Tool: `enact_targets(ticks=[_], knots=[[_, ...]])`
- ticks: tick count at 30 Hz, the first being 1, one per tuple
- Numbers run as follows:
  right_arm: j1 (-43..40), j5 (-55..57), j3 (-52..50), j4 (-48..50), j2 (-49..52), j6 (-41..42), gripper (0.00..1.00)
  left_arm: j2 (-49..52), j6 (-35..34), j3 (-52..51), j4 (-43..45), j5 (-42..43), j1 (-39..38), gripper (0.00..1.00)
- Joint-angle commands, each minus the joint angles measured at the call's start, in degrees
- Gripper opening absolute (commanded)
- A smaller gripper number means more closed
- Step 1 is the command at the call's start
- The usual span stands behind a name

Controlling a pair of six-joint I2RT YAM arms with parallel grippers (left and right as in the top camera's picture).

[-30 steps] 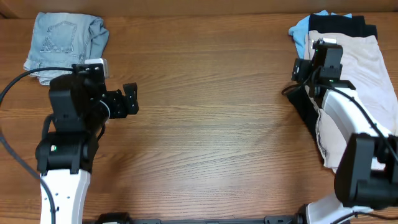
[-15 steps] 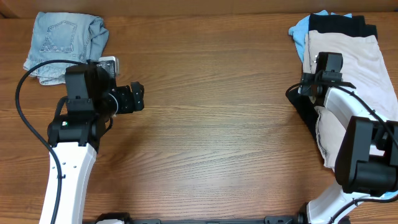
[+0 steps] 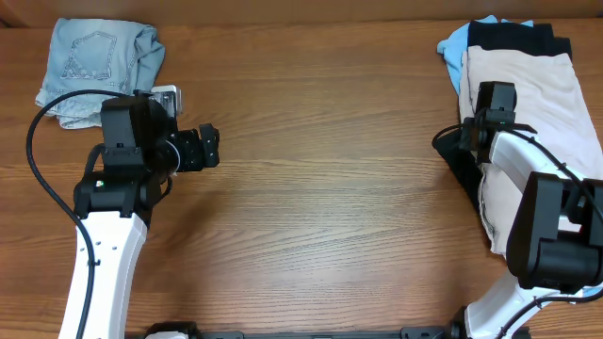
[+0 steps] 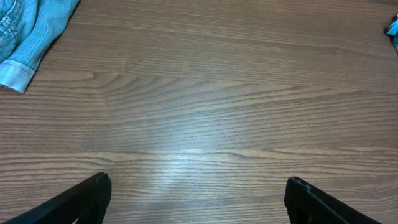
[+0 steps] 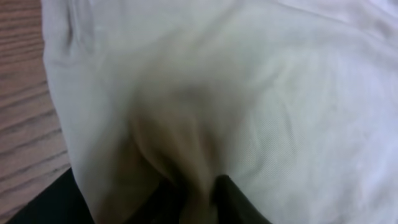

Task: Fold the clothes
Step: 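Grasp the beige shorts with the right gripper and drag them leftward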

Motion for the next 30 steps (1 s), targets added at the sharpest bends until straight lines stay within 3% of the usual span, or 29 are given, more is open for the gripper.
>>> enact_targets(ticks=[1, 5, 14, 18, 26, 30], knots=[[-0.20, 1.31, 3.02, -0.42, -1.46, 0.17, 0.13, 0.42, -0.59, 1.25, 0.52, 0.31, -0.39, 0.91], [-0.20, -4.90, 8.68, -6.88, -4.81, 0.17, 0.04, 0.42, -0.57, 1.27, 0.92, -2.45, -0.35, 0.91], [2.32, -22.27, 29.73, -33.70, -8.98, 0.13, 0.04, 0.39, -0.37, 1.27, 3.78, -2.60, -0.35, 0.96], [4.94, -27.10, 35.06, -40.89, -9.18, 0.09, 0.04, 0.39, -0.37, 1.31, 3.87, -2.60, -0.35, 0.96], [20.52, -32.02, 39.56, -47.69, -9.18, -0.04, 0.04, 0.39, -0.37, 5.64, 2.38, -2.93, 2.01, 0.96], [33.42, -34.71, 39.54, -47.82, -9.11, 0.17, 0.04, 0.39, -0.33, 9.70, 0.02, -5.35, 4.83, 0.96]])
